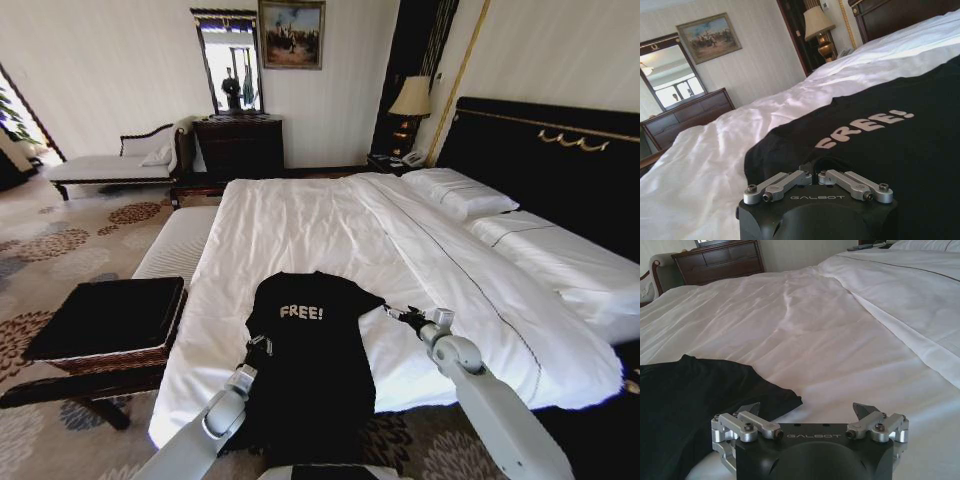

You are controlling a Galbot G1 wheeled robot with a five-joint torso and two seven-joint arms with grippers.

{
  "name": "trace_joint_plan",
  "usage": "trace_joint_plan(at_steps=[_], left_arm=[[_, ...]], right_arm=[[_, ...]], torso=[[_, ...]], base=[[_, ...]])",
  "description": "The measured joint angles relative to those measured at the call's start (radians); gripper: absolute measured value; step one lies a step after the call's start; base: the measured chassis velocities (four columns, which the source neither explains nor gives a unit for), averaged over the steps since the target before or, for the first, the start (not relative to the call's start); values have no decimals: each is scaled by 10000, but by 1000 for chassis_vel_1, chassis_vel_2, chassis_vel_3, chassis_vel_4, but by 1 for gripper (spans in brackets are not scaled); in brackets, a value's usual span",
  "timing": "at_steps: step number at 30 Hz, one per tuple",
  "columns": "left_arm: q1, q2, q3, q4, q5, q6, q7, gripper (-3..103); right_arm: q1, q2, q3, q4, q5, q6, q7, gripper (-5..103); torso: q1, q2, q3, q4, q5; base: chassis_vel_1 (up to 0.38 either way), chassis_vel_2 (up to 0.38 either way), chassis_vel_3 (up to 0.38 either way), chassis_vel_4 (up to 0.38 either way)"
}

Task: Fold the clothes on the bed and place them into the basket.

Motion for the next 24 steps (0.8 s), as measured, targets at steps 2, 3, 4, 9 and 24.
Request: trace_joint_plan(at_steps=[2, 3, 4, 9, 24], left_arm=[[-88, 59, -295, -43, -140, 8, -1, 0], [-116, 123, -400, -65, -210, 14, -1, 0], [-128, 159, -444, -75, -244, 16, -1, 0], [-235, 500, -975, -150, -667, 33, 0, 0], [-779, 796, -2153, 214, -1903, 258, -134, 0]], right_arm=[[-8, 29, -15, 27, -40, 3, -2, 100], [-8, 44, -22, 41, -48, 5, -3, 100], [-9, 51, -25, 44, -51, 5, -3, 100], [22, 111, -80, 56, -92, 15, -9, 100], [27, 168, -147, 188, -98, 32, -11, 100]], torso=[[0, 0, 0, 0, -1], [0, -1, 0, -1, 0], [0, 0, 0, 0, 0], [0, -1, 0, 0, 0], [1, 0, 0, 0, -1]], base=[[0, 0, 0, 0], [0, 0, 0, 0], [0, 0, 0, 0], [0, 0, 0, 0], [0, 0, 0, 0]])
